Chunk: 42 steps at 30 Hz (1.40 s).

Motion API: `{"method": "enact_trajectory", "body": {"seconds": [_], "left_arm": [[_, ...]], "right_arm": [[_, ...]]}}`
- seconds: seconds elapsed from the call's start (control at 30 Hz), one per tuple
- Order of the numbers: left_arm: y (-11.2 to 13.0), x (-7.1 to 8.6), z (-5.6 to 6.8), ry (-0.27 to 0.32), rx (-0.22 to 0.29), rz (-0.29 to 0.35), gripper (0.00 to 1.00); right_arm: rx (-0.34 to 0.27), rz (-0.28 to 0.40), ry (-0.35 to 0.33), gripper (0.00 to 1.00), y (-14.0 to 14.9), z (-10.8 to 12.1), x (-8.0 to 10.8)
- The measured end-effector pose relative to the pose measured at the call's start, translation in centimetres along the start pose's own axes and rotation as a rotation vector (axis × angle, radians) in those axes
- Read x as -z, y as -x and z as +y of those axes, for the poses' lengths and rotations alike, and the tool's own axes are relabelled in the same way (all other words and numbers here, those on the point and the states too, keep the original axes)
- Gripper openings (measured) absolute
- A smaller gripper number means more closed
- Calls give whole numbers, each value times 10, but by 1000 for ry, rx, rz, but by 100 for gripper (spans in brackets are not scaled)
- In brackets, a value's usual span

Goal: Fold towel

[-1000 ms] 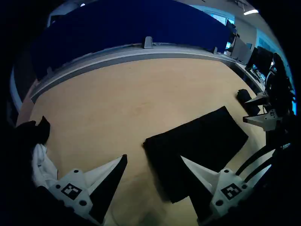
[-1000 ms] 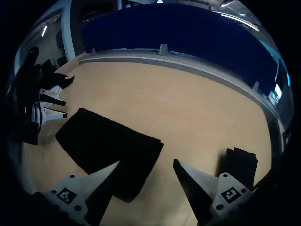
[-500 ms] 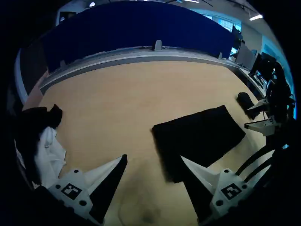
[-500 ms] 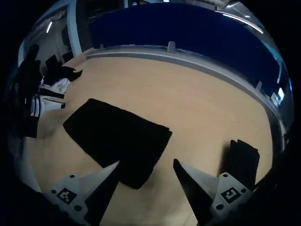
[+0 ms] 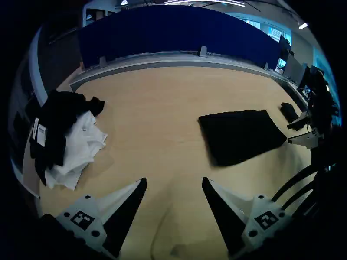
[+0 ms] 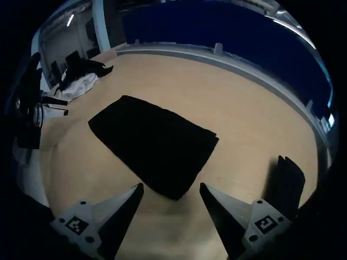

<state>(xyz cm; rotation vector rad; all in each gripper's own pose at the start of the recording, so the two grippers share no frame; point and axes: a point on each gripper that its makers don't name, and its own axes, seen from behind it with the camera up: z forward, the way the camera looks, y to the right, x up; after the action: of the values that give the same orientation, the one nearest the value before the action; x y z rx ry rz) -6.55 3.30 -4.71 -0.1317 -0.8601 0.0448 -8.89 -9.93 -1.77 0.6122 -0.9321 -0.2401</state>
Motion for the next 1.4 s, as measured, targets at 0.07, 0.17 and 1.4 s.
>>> {"method": "enact_trajectory", "body": {"seconds": [0.07, 0.17, 1.4], "left_arm": [[5, 5, -4, -11, 13, -1, 95], [9, 14, -7, -21, 28, 4, 95], [47, 67, -24, -74, 114, -4, 95]], "right_arm": [[9, -8, -4, 100, 2, -1, -1], [18, -23, -17, 96, 7, -4, -3], [76, -99, -33, 7, 30, 2, -15]]}}
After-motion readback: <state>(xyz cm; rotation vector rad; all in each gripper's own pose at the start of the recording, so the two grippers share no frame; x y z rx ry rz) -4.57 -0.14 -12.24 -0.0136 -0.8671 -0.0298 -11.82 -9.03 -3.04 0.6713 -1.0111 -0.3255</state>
